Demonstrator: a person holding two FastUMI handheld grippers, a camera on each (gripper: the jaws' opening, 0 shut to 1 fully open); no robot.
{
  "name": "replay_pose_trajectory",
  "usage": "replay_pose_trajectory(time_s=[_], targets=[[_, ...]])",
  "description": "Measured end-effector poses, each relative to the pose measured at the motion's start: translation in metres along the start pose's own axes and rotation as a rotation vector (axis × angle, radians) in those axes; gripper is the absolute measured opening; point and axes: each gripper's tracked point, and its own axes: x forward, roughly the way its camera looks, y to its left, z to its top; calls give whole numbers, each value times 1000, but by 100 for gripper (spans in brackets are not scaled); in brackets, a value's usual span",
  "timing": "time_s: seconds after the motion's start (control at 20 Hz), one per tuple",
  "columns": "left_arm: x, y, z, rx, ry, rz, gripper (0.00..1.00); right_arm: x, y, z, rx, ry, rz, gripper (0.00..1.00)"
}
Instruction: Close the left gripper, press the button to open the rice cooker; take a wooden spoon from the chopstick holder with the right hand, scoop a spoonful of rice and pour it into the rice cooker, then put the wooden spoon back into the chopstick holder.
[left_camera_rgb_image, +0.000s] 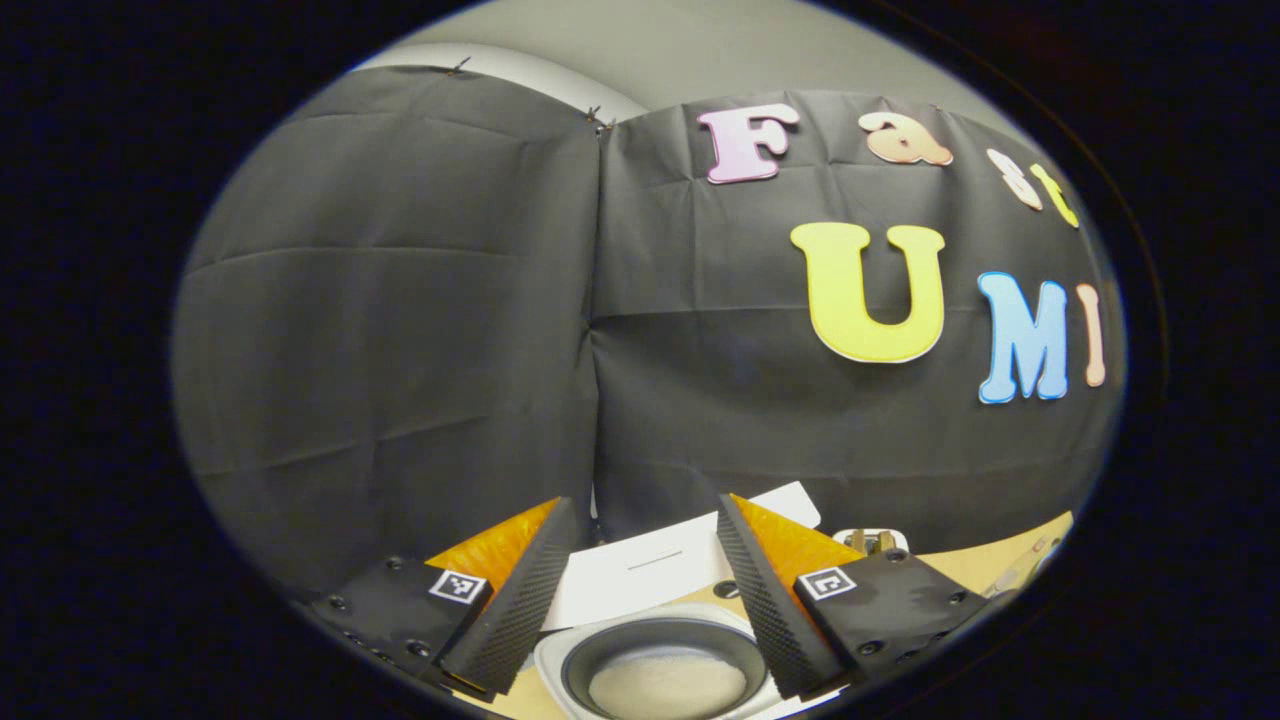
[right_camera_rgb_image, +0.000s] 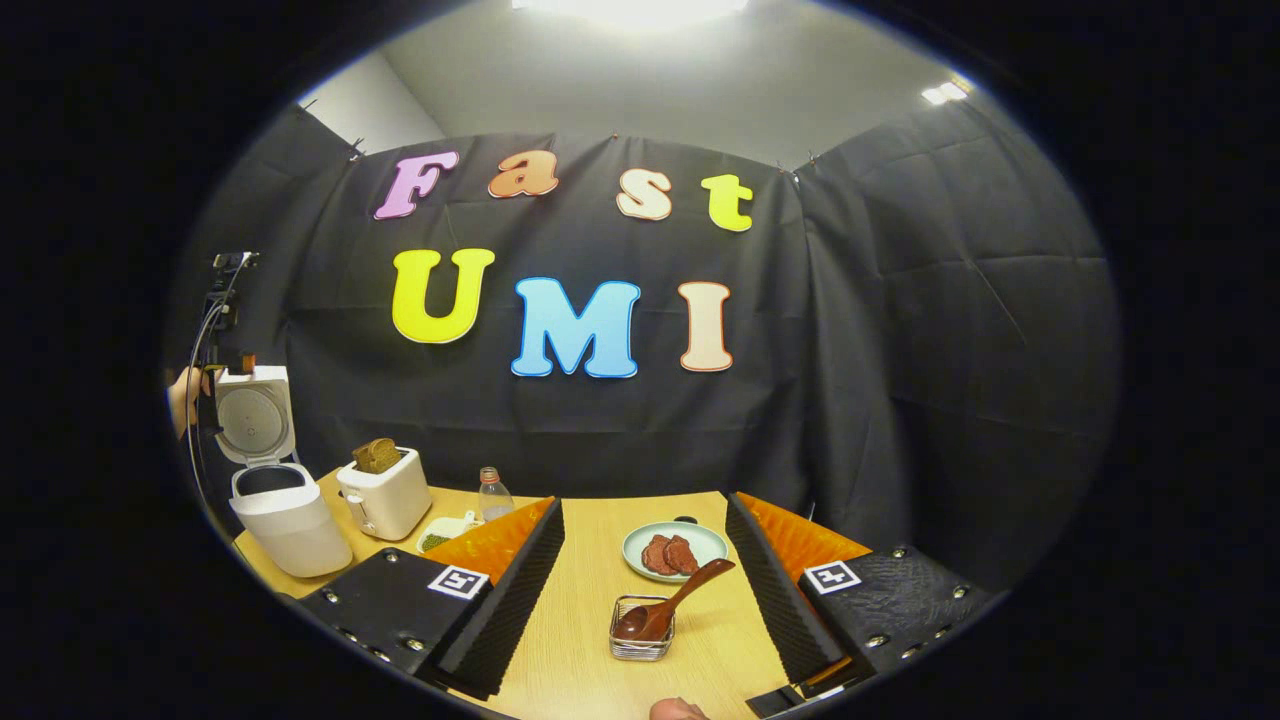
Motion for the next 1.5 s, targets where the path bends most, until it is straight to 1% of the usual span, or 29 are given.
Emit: replay_pose_trajectory(time_s=[0.15,0.25,0.3,0.35,0.4,0.55,0.6,0.65,0.75,0.8,0.85,0.9,0.95,1.0,1.05,1.1,1.15,1.2,1.25,1.3,1.35,1.4,1.5], targets=[[-17,-9,-12,-22,17,2,99,3,-5,-4,-18,7,24,99],[-26,-15,-22,-24,34,3,97,5,-9,-3,-23,5,36,99],[-29,-18,-25,-25,43,1,94,7,-12,-3,-23,2,41,99],[-34,-20,-29,-25,53,-3,94,7,-13,-3,-22,1,45,99],[-38,-24,-36,-27,63,-5,97,8,-15,-4,-22,1,48,99],[-50,-32,-49,-34,84,-12,96,11,-22,-6,-22,1,54,99],[-53,-36,-55,-42,95,-15,94,12,-24,-7,-23,1,56,99],[-56,-38,-60,-51,106,-20,97,12,-26,-8,-23,2,59,99],[-63,-43,-72,-69,132,-29,97,13,-29,-10,-23,5,64,99],[-66,-46,-78,-73,142,-32,94,14,-30,-11,-24,6,67,99],[-69,-47,-82,-72,148,-30,99,13,-31,-12,-24,5,71,99],[-72,-50,-89,-74,161,-34,95,14,-33,-12,-24,6,74,99],[-75,-52,-95,-80,172,-38,95,14,-34,-13,-23,6,75,99],[-78,-54,-102,-87,187,-41,92,13,-36,-14,-21,6,75,99],[-80,-56,-108,-91,200,-43,92,12,-37,-14,-19,7,76,99],[-81,-57,-117,-86,209,-43,95,13,-39,-16,-17,10,75,99],[-82,-59,-122,-77,219,-40,95,12,-40,-18,-14,12,78,99],[-84,-62,-127,-72,229,-38,92,13,-41,-17,-9,8,79,99],[-84,-64,-132,-71,243,-36,95,12,-42,-17,-5,5,79,99],[-83,-65,-137,-76,258,-36,95,12,-43,-18,-3,2,80,99],[-84,-65,-144,-85,275,-34,92,11,-45,-18,-4,1,79,99],[-88,-69,-153,-88,289,-33,95,11,-47,-18,-6,-2,77,99],[-89,-72,-166,-85,309,-29,95,10,-51,-17,-6,-13,71,99]])
